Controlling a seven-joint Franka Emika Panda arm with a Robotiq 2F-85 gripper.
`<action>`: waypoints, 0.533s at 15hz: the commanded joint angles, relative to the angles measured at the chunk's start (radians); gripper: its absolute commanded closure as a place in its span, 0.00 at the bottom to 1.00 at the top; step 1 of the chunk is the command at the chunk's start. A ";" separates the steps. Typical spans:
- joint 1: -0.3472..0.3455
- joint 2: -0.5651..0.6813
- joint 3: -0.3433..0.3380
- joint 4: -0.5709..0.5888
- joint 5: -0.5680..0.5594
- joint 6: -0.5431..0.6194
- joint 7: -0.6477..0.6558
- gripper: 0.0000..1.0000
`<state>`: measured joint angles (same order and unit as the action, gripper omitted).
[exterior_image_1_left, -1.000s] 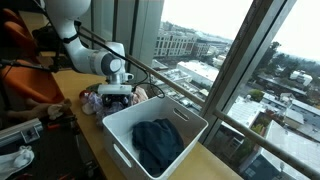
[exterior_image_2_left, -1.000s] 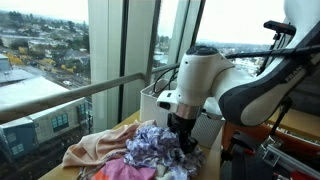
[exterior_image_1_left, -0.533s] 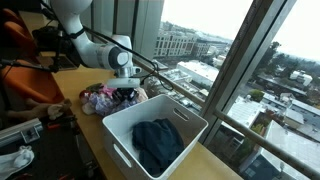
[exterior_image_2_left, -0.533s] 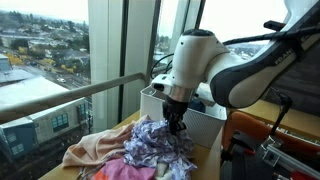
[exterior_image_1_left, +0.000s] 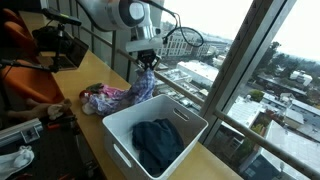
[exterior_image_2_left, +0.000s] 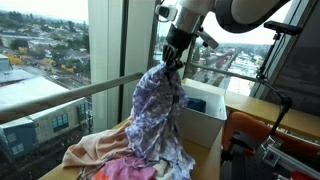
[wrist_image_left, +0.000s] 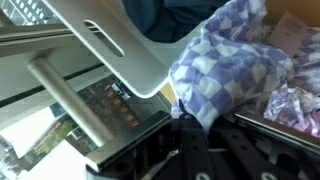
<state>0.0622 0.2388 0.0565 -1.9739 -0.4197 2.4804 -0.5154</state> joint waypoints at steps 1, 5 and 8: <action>-0.032 -0.053 -0.006 0.127 0.020 -0.088 -0.072 0.99; -0.062 -0.062 -0.025 0.292 0.029 -0.148 -0.118 0.99; -0.077 -0.053 -0.038 0.421 0.038 -0.184 -0.144 0.99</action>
<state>-0.0061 0.1672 0.0289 -1.6873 -0.4041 2.3551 -0.6110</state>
